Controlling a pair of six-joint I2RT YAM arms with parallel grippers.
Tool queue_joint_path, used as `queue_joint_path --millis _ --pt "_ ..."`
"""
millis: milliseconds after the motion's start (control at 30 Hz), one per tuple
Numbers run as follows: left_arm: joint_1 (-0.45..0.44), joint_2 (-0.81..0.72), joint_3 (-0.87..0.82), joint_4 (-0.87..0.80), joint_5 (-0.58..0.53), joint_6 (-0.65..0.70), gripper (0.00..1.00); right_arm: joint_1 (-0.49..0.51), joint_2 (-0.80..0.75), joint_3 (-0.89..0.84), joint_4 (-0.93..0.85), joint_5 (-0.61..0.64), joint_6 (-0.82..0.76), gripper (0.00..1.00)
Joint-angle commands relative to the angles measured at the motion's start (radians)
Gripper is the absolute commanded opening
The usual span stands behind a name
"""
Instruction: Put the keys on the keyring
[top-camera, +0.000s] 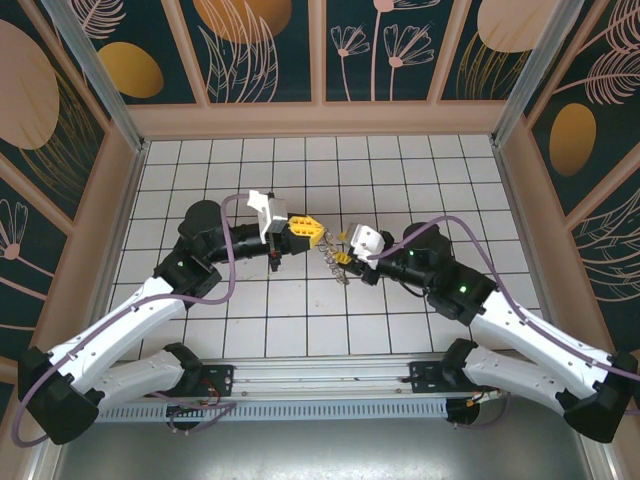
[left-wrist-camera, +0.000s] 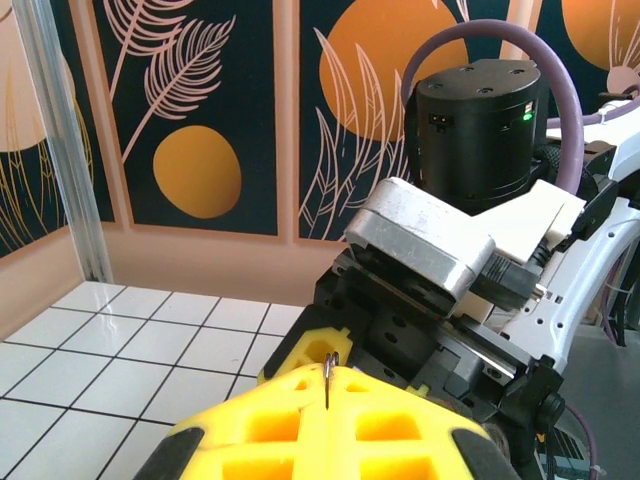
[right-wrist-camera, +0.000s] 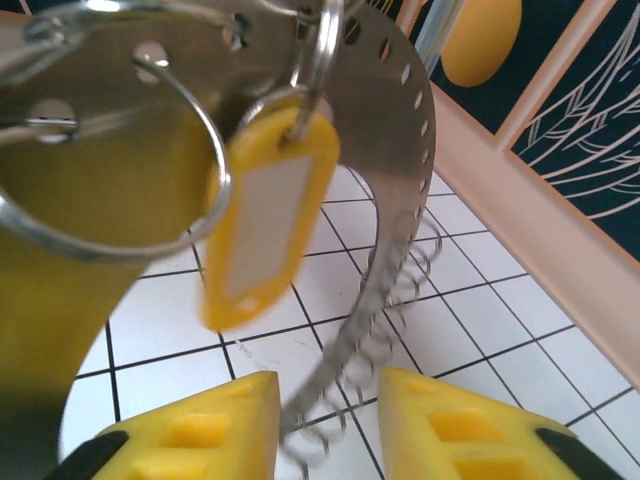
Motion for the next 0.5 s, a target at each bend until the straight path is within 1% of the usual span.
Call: queue_joint_path --millis 0,100,167,233,367,467 --pt "-0.006 -0.022 0.045 0.003 0.010 0.034 0.00 -0.013 -0.044 -0.010 -0.002 0.052 0.044 0.34" --pt "-0.006 -0.020 0.052 -0.012 0.028 0.044 0.00 -0.043 -0.063 0.001 -0.004 0.069 0.071 0.33" --pt "-0.006 -0.019 0.053 -0.013 0.045 0.045 0.00 -0.076 -0.079 0.012 0.006 0.018 0.085 0.34" --pt "-0.006 -0.012 0.059 -0.023 0.068 0.045 0.00 -0.106 -0.094 0.023 0.026 -0.066 0.100 0.33" --pt "-0.007 -0.004 0.066 -0.037 0.103 0.047 0.00 -0.149 -0.101 0.039 0.084 -0.289 0.122 0.33" --pt "-0.007 0.001 0.074 -0.061 0.117 0.053 0.00 -0.154 -0.085 0.051 0.113 -0.372 0.131 0.33"
